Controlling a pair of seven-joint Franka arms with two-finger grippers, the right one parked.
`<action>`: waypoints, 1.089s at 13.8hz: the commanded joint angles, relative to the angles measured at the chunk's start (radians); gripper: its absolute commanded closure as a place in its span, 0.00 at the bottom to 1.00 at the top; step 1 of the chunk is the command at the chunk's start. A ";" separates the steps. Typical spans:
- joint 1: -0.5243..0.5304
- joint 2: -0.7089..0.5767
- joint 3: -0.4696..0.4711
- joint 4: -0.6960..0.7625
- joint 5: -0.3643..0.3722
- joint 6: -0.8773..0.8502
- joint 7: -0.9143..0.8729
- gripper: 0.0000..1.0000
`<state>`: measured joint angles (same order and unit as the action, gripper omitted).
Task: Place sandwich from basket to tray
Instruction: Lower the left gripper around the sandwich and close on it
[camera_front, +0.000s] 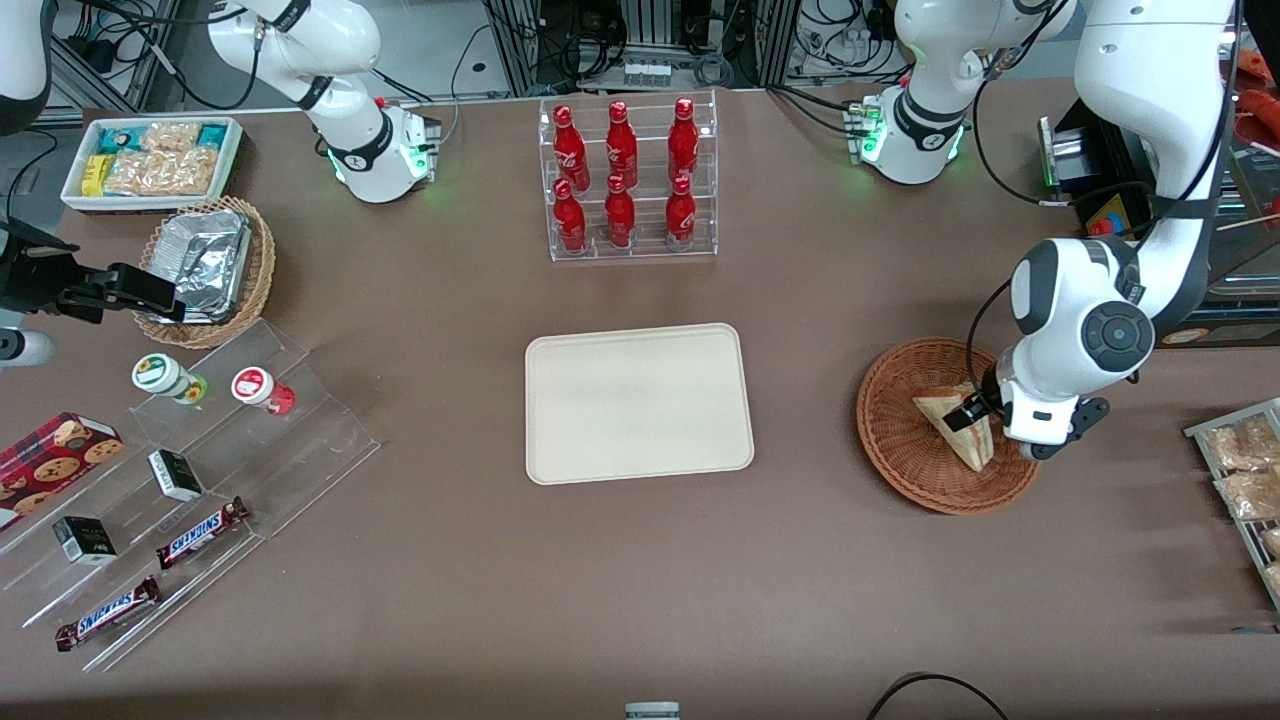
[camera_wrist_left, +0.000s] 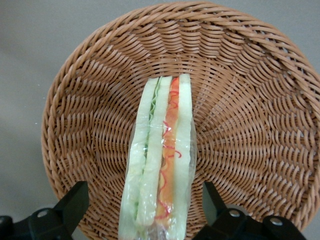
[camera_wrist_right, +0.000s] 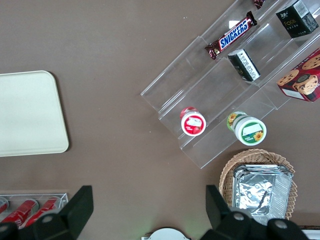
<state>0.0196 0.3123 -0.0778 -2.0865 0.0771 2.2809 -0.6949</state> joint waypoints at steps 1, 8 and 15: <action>0.005 0.013 -0.007 -0.010 0.000 0.020 -0.031 0.00; 0.003 0.002 -0.007 -0.009 -0.045 -0.018 -0.064 1.00; -0.026 -0.007 -0.060 0.218 -0.039 -0.309 -0.035 1.00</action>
<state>0.0105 0.3076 -0.1087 -1.9260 0.0400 2.0393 -0.7385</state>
